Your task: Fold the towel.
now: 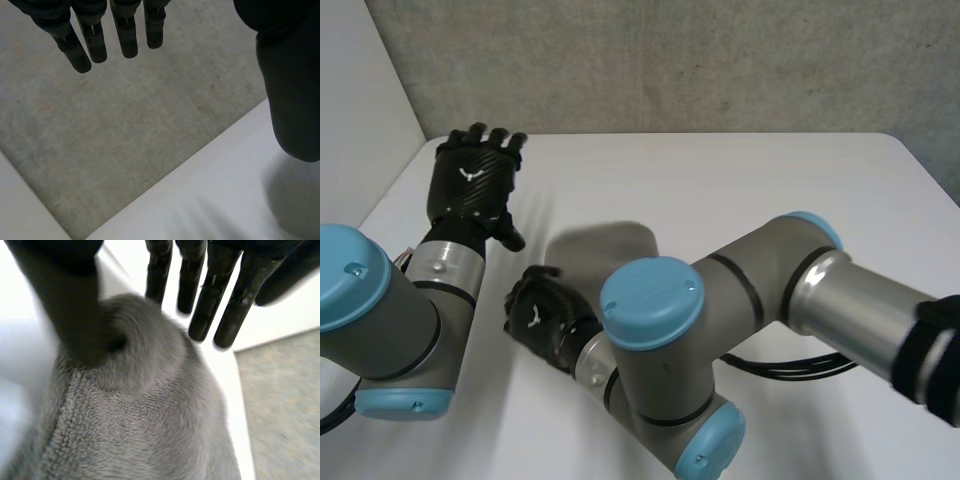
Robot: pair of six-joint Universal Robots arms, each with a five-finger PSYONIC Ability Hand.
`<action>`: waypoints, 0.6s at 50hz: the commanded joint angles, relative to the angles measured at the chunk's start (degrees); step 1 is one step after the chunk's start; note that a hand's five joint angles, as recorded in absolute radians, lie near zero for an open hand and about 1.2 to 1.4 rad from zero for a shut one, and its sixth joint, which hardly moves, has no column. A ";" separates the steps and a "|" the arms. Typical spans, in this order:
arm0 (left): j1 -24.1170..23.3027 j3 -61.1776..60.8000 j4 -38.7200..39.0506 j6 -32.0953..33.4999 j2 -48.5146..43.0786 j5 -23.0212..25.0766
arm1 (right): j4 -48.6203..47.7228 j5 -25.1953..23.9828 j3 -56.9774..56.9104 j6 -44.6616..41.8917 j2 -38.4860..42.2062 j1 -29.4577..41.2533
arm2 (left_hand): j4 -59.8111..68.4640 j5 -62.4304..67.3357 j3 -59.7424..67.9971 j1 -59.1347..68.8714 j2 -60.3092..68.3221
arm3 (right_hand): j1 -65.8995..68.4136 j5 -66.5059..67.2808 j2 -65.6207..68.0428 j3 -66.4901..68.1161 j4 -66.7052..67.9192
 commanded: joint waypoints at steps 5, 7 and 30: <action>0.34 0.49 -0.46 -3.25 -1.58 -0.61 | -0.10 8.84 2.26 13.39 -6.81 -3.72 | -4.16 -12.10 -3.18 -3.98 -3.70 | -18.61 -21.38 -18.08 -23.28 -22.79; -0.27 0.58 -0.55 -3.25 -2.72 -0.17 | -0.19 9.55 4.56 17.47 -8.76 -4.96 | -4.16 -12.10 -3.18 -3.98 -3.70 | -18.61 -21.38 -18.08 -23.28 -22.79; -4.58 2.24 -12.68 -2.64 -9.42 1.15 | 1.84 8.41 8.78 33.73 -5.07 -14.80 | -2.98 -10.92 -2.00 -2.80 -2.52 | -16.50 -19.28 -15.97 -21.18 -20.68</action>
